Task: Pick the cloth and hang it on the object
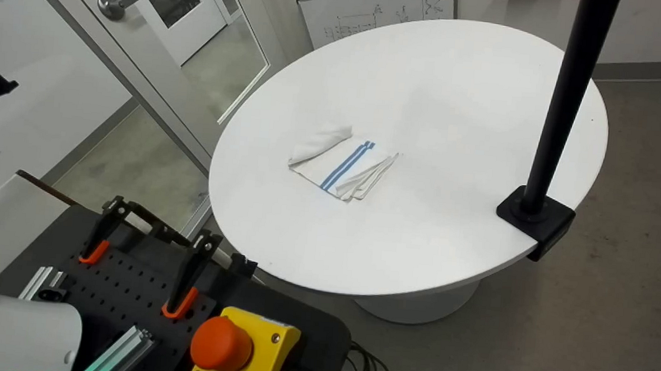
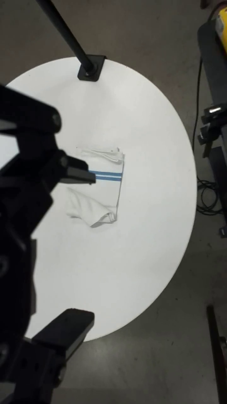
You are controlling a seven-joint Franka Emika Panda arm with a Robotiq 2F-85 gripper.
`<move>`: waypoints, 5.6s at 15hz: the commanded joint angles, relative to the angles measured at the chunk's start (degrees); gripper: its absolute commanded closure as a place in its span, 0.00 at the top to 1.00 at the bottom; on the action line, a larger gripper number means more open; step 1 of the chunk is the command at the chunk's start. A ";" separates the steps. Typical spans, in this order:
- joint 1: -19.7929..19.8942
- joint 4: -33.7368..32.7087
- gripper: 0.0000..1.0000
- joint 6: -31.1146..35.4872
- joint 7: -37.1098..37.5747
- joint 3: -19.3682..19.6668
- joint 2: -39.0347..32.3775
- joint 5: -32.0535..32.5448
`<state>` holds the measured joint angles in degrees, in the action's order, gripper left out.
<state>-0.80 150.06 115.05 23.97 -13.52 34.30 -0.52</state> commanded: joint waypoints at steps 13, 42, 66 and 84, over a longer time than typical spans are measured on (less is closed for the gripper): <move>8.18 -0.18 1.00 15.79 2.49 8.82 -26.40 18.87; 10.55 -8.27 1.00 27.24 -15.68 23.65 -48.97 15.17; 5.70 -36.12 1.00 29.31 -12.61 24.54 -83.16 6.99; 5.25 -44.77 0.97 24.54 -12.58 23.68 -90.90 5.06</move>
<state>5.40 108.32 141.40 10.92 10.31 -54.59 5.97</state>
